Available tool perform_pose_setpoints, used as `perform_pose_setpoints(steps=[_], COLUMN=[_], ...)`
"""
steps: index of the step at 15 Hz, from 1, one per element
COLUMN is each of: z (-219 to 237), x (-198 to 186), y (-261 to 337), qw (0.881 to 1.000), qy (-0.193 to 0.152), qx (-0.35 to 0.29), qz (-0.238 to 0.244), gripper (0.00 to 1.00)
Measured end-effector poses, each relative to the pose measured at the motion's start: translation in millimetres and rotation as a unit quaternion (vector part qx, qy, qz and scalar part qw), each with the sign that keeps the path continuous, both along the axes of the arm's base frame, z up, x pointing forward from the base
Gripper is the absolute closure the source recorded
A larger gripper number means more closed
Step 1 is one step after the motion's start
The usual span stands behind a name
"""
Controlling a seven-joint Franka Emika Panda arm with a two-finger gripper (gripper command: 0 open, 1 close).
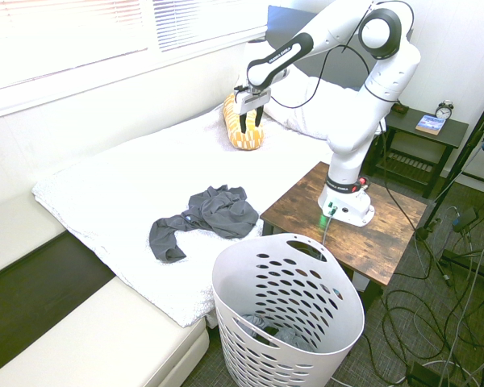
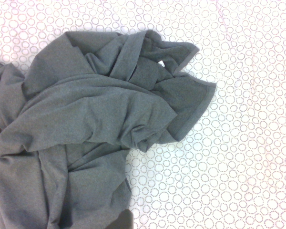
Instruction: Put my clothes in the laundry bag
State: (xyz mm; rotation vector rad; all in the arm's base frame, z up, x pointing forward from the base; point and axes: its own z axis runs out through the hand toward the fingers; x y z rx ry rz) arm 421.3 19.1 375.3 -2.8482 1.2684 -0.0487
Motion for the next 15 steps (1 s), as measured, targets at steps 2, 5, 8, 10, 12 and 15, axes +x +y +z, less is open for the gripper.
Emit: perform_pose_setpoints(steps=[2, 5, 8, 10, 12, 15], z=[0, 4, -14, -43, -78, -150], x=[2, 19, 46, 59, 69, 84], y=[2, 22, 73, 122, 171, 225], qw=[1.000, 0.999, 0.998, 0.997, 0.996, 0.995], qy=[-0.004, -0.025, -0.032, -0.031, -0.028, -0.018], qx=[-0.002, -0.005, -0.002, -0.002, -0.004, -0.011], qz=[0.004, 0.023, 0.046, 0.064, 0.081, 0.098], gripper=[0.00, 0.00, 0.00, 0.00, 0.00, 0.00])
